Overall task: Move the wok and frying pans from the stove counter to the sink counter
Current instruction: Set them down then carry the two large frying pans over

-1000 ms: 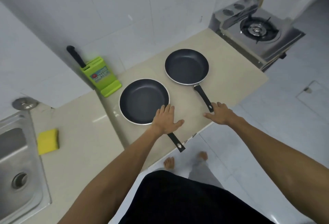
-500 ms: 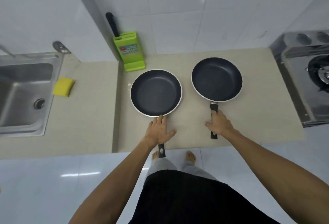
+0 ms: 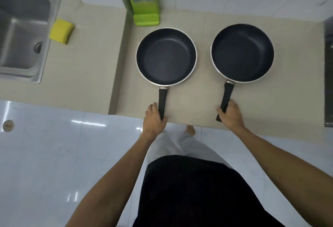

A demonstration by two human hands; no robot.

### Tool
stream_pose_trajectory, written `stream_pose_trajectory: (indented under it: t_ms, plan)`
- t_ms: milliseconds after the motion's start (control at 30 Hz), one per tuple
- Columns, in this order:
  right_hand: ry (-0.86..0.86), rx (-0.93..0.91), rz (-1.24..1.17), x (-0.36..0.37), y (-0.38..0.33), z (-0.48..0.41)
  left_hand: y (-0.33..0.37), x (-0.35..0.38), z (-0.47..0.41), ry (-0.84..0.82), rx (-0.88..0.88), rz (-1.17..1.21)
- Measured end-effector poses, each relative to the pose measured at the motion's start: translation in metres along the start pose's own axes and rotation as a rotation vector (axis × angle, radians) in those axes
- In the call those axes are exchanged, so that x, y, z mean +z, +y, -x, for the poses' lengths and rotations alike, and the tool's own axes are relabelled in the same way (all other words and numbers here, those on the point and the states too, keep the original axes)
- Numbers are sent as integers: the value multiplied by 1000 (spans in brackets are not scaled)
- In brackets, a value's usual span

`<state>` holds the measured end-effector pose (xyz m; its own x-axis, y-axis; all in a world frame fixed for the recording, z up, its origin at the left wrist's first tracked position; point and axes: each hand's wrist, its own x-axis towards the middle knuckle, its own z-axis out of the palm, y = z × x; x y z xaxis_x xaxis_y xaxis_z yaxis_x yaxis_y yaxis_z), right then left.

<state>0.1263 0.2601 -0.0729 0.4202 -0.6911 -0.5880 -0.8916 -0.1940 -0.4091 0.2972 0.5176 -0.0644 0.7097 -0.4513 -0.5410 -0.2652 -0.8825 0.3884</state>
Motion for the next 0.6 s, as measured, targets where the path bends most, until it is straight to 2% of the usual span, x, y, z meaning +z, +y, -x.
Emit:
stream_pose_trajectory:
  t_ms: [267, 433, 600]
  plan:
    - [-56, 128, -102, 0, -6, -15, 6, 9, -13, -41, -95, 251]
    - [-109, 166, -67, 4, 5, -4, 15, 13, -19, -75, -262, 498]
    - [-125, 162, -254, 17, 22, 2, 14, 21, -27, -105, -320, 547]
